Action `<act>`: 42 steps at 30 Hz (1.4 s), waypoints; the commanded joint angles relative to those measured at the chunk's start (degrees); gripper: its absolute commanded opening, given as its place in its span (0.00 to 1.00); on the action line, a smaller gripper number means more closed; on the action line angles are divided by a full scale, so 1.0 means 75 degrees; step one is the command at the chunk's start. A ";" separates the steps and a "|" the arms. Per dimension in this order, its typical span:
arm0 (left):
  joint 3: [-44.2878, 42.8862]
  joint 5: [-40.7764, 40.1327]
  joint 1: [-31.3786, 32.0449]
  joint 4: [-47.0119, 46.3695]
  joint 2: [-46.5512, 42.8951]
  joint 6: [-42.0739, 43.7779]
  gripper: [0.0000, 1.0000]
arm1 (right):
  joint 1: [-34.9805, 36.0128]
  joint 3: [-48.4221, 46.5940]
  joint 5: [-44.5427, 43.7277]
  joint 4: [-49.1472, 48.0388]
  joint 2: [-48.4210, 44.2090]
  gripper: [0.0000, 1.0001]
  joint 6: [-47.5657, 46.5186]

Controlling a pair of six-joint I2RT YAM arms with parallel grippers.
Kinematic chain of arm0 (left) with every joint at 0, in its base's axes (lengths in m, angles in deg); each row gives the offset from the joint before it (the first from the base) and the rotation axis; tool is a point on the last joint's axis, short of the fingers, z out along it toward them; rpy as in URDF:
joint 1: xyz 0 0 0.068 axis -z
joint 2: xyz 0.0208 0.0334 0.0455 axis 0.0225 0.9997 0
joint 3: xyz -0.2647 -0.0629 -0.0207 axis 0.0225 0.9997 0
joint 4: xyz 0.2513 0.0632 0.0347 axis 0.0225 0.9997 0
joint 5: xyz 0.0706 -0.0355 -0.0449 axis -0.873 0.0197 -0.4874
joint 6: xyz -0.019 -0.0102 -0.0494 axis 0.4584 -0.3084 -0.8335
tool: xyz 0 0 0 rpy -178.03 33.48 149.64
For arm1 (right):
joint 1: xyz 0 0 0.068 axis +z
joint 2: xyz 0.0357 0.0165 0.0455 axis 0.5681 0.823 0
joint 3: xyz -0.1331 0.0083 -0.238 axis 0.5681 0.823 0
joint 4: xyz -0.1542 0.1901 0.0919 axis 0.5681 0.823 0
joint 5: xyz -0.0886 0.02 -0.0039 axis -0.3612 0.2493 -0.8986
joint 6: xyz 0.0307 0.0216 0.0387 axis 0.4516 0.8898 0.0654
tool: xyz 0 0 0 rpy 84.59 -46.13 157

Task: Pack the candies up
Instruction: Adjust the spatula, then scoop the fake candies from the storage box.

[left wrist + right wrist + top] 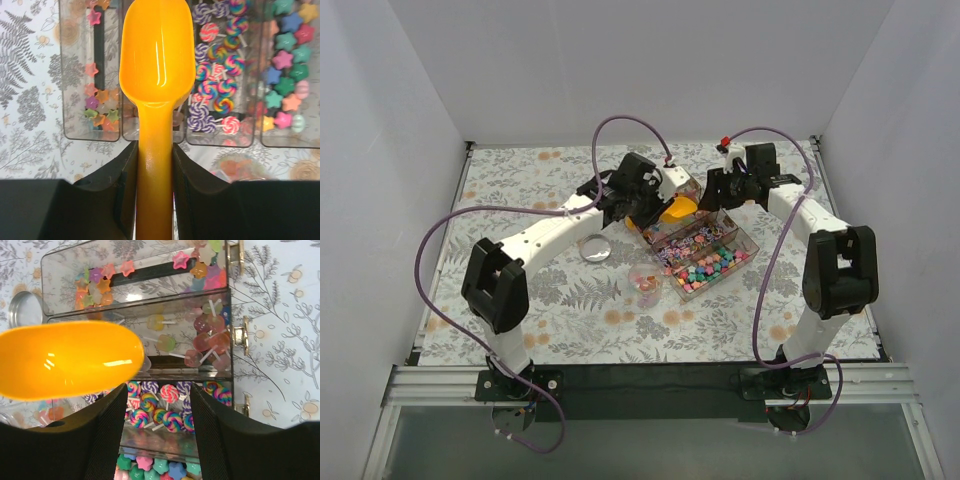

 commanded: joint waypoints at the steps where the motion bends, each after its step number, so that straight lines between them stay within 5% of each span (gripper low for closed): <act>1: -0.0783 -0.0656 -0.0061 0.1156 0.0373 0.0517 0.00 | 0.0009 -0.0327 -0.0737 0.0285 -0.0478 0.60 -0.0356; 9: -0.2855 -0.1218 -0.0049 0.3089 0.1640 0.0752 0.00 | 0.0010 -0.0736 -0.1348 0.0274 0.0201 0.58 -0.0663; 31: -0.4956 -0.1125 0.0291 0.4837 0.3105 0.0682 0.00 | 0.0033 -0.1089 -0.1371 -0.0090 0.1350 0.50 -0.0909; 42: -0.5495 -0.1675 0.0490 0.5084 0.3644 0.0599 0.00 | 0.0127 -0.1300 -0.1547 -0.0148 0.1596 0.33 -0.1073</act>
